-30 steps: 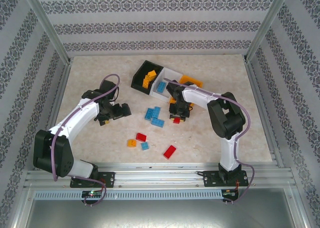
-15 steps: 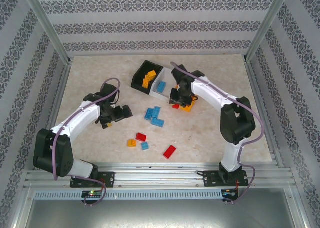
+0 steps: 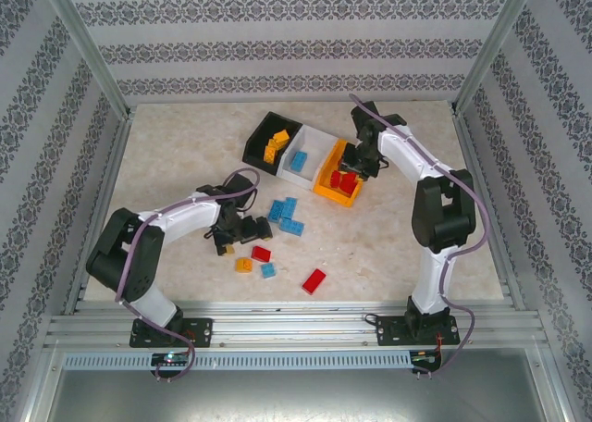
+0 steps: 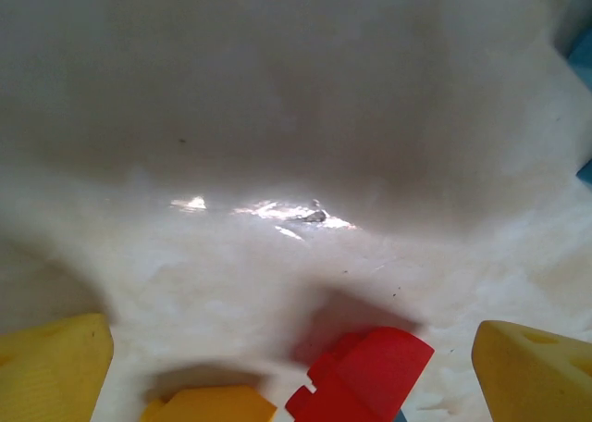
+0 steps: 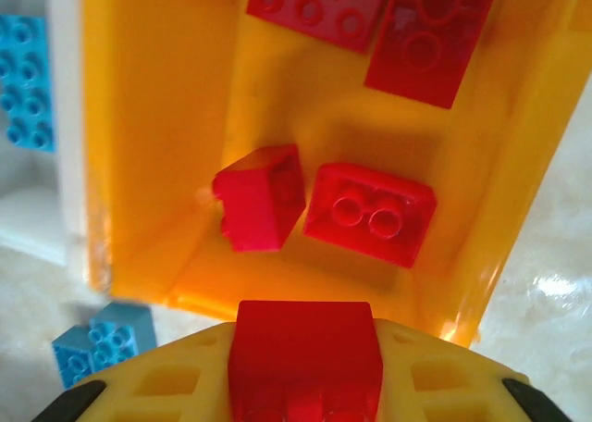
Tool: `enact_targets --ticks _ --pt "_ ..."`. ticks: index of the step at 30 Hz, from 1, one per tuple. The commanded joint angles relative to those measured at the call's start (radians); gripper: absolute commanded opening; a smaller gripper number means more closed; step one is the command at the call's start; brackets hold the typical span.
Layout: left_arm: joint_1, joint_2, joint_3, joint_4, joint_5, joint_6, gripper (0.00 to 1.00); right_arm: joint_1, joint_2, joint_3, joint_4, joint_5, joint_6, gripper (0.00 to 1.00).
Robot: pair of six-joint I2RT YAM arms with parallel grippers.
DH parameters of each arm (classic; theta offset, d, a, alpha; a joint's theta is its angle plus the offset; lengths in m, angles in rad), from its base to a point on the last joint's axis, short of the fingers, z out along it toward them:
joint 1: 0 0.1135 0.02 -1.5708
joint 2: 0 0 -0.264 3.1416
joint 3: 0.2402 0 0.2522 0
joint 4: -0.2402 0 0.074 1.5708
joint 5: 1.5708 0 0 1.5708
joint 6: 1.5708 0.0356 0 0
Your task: Sort the legos into containers by color
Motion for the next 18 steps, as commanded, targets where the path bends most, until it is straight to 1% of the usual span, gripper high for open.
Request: enact_targets --ticks 1,3,6,13,18 --pt "-0.02 0.018 0.039 0.022 0.006 -0.021 1.0 -0.018 0.025 0.052 -0.047 -0.007 -0.024 0.43" --pt "-0.023 0.026 0.045 0.025 0.009 -0.021 1.0 -0.024 0.029 0.066 -0.055 -0.012 -0.025 0.49" --pt "-0.023 0.039 0.055 0.022 0.012 -0.015 1.0 -0.028 0.022 0.064 -0.056 -0.014 -0.026 0.55" --pt "-0.026 0.065 0.078 0.02 0.021 -0.003 1.0 -0.024 -0.026 0.007 -0.04 -0.047 -0.002 0.58" --pt "-0.028 0.068 0.078 0.016 0.018 0.005 1.0 0.001 -0.084 -0.06 -0.017 -0.092 0.025 0.58"
